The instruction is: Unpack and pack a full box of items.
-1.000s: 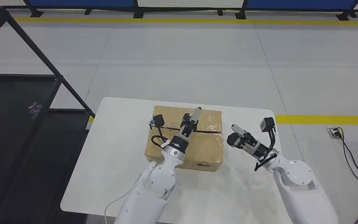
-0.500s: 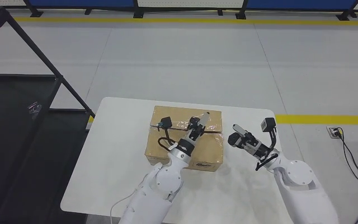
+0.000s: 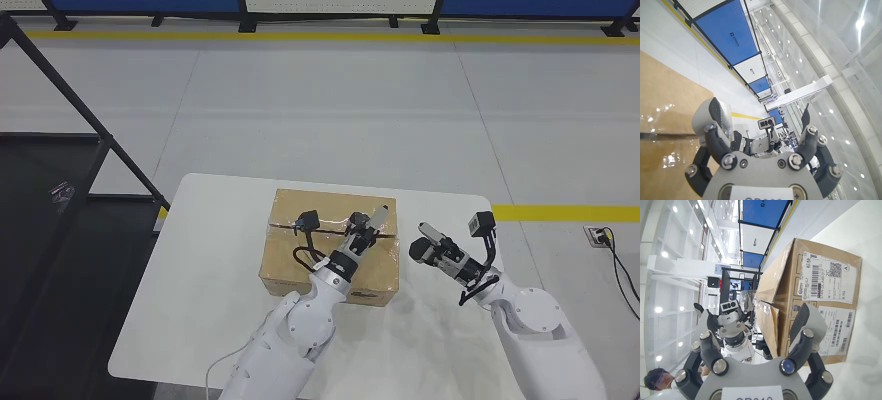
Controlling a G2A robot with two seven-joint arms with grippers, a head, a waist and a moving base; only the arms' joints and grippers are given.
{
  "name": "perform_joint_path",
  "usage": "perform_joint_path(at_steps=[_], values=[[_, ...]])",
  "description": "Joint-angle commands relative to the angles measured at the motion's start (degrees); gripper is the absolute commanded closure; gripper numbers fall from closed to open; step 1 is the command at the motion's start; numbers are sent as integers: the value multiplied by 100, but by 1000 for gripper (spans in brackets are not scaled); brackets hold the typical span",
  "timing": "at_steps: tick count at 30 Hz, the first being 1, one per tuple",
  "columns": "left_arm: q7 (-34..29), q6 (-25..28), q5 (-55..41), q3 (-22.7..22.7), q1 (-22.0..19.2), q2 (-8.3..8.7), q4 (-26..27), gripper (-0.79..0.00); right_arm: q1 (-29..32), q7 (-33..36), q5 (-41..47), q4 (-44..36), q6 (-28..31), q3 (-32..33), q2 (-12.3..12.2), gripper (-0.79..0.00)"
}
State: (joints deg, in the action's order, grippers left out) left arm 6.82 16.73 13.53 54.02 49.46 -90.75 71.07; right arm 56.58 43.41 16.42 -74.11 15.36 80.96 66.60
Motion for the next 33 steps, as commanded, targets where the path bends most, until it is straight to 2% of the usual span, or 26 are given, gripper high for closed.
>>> perform_joint_path(at_steps=[1, 11, 22, 29, 33], values=[[-18, -6, -9, -9, -20, -19, -15, -785, -1, 2, 5, 3, 4, 2, -4, -785], [-58, 45, -84, -25, -27, -103, 46, -785, 89, -34, 59, -55, 56, 97, -37, -785], [-860, -356, -984, 484, 386, -40, 1205, -785, 188, -24, 159, -150, 130, 239, -79, -785], [-1144, -566, -1434, 671, 422, -38, 1545, -785, 305, -48, 151, -268, 157, 301, -105, -785], [-1408, -598, -1924, 934, 521, -12, 2052, -785, 373, -67, 159, -296, 176, 342, -119, -785]])
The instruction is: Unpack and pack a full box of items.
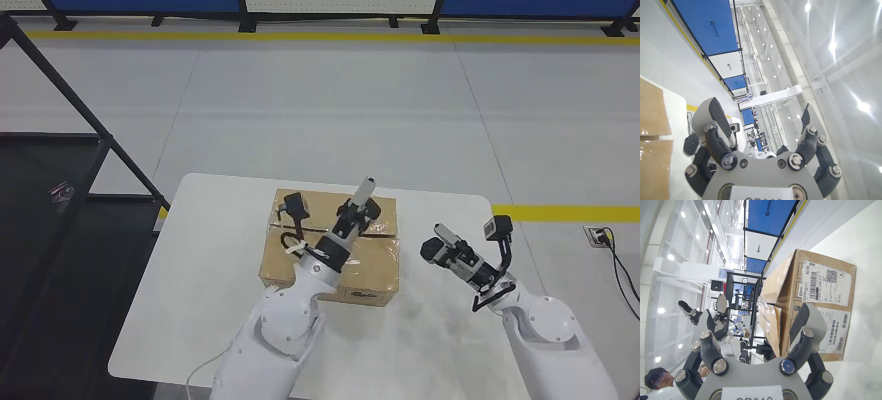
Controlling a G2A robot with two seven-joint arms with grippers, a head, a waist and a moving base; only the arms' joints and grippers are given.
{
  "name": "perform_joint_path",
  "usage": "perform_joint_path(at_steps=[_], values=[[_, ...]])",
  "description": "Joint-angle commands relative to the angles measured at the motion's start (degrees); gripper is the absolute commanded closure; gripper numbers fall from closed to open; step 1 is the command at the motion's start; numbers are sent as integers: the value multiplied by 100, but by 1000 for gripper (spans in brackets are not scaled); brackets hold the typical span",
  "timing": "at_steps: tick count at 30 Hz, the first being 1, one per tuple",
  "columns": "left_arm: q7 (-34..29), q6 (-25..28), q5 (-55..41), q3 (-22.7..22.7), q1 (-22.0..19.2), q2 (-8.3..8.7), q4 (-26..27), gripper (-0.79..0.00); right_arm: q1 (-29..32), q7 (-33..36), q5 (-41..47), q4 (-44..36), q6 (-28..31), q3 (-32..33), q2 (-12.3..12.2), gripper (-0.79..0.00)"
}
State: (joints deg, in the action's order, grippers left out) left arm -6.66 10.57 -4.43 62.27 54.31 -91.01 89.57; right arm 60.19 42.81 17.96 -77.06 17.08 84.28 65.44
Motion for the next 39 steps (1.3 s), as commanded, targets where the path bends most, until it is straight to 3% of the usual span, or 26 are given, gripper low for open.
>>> perform_joint_path(at_steps=[1, 8, 14, 18, 20, 27, 30, 39], values=[[-82, 79, -204, 220, 103, 29, 393, -785, 22, -8, 4, -3, 10, 15, -6, -785], [-519, -107, -771, 1572, 856, 224, 1862, -785, 10, -9, 48, 55, 61, 46, -21, -785], [-1178, -713, -1477, 2968, 1467, 400, 2418, -785, -56, 5, 49, 108, 79, 76, -38, -785], [-2217, -1816, -1747, 3612, 1821, 545, 2378, -785, -99, -63, -207, 74, 67, 35, -47, -785], [-2998, -2533, -1337, 3849, 1972, 663, 2309, -785, -99, -63, -207, 74, 67, 35, -47, -785], [-2998, -2533, -1337, 3849, 1972, 663, 2309, -785, -64, -113, -216, -3, 74, 12, -43, -785], [-3053, -2620, -1287, 3637, 1909, 683, 2194, -785, 29, -191, -88, -163, 183, 14, -37, -785], [-3805, -3437, -221, 2519, 683, 821, 1054, -785, 321, -217, 245, -175, 476, 183, -56, -785]])
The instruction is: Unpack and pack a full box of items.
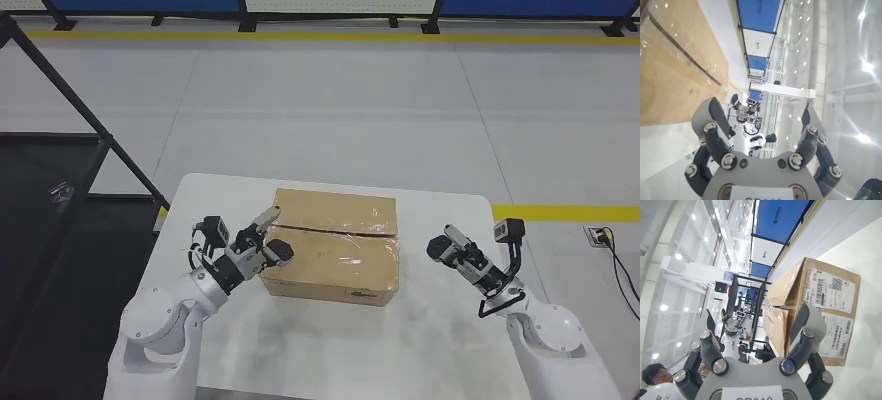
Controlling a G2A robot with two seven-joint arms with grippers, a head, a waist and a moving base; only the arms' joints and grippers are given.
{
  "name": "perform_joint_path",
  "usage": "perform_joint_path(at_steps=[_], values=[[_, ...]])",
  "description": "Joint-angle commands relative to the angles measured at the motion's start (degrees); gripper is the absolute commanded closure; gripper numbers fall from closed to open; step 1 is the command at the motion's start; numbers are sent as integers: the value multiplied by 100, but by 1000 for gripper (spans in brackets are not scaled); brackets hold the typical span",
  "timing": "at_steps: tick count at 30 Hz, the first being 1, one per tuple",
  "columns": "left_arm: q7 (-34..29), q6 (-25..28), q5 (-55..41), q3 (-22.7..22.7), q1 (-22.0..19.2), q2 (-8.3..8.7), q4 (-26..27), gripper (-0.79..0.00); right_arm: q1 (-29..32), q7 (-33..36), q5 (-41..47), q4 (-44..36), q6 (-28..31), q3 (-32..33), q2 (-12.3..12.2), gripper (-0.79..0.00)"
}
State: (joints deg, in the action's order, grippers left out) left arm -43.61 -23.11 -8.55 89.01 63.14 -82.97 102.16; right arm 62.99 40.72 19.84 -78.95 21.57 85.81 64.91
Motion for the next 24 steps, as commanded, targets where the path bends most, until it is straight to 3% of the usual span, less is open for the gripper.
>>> perform_joint_path(at_steps=[1, 12, 18, 24], values=[[-231, -183, 296, -253, -340, 33, -356, -785, 81, -5, 98, 18, 56, 55, -6, -785], [-91, -163, 463, -299, -435, 49, -439, -785, 149, -99, 61, -8, 38, 81, -10, -785], [0, -120, 551, -730, -1275, 45, -1455, -785, 14, -75, 400, 36, 53, 36, 10, -785], [-330, 24, 669, -1282, -2009, 27, -2430, -785, 38, 0, 574, 198, 162, 123, -1, -785]])
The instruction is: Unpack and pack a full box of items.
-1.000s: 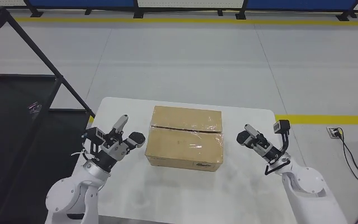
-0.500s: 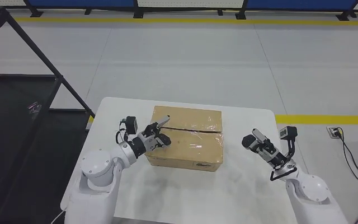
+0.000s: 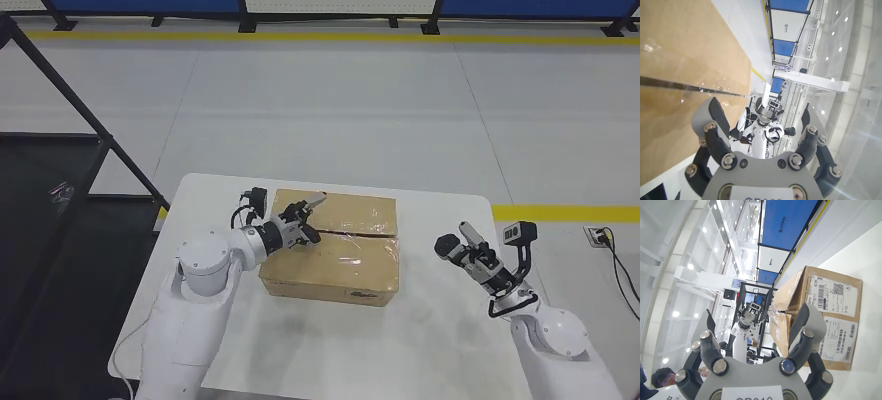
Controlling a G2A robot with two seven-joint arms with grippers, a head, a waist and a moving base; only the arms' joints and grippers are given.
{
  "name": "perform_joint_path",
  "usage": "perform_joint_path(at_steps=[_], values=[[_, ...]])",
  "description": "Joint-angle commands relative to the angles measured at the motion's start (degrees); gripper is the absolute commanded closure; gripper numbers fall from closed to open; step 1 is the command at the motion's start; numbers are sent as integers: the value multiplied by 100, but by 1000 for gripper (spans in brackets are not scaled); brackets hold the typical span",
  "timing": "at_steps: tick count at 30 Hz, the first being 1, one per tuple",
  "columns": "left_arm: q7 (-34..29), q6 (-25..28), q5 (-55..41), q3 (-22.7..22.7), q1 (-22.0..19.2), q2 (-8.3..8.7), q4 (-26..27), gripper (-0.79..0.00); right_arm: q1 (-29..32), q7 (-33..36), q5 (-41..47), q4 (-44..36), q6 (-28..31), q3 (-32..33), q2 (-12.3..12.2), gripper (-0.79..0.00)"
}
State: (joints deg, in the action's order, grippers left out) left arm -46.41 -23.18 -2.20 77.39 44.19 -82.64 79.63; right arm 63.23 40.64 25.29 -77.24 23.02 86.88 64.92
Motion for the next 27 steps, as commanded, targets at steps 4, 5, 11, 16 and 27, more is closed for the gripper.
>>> perform_joint_path(at_steps=[4, 5, 11, 16, 27], values=[[-178, 180, 114, -464, -374, -29, -546, -785, 39, 43, 128, 108, 44, 79, -11, -785], [-178, 222, 120, -530, -413, -36, -599, -785, 43, 57, 138, 118, 52, 91, -14, -785], [-107, 371, -118, -788, -605, -87, -913, -785, 57, 58, 175, 141, 61, 114, -20, -785], [-28, 483, -296, -1006, -732, -138, -1097, -785, 53, 56, 175, 140, 54, 113, -23, -785], [205, 690, -731, -1334, -1082, -255, -1438, -785, 58, 59, 215, 202, 89, 133, -31, -785]])
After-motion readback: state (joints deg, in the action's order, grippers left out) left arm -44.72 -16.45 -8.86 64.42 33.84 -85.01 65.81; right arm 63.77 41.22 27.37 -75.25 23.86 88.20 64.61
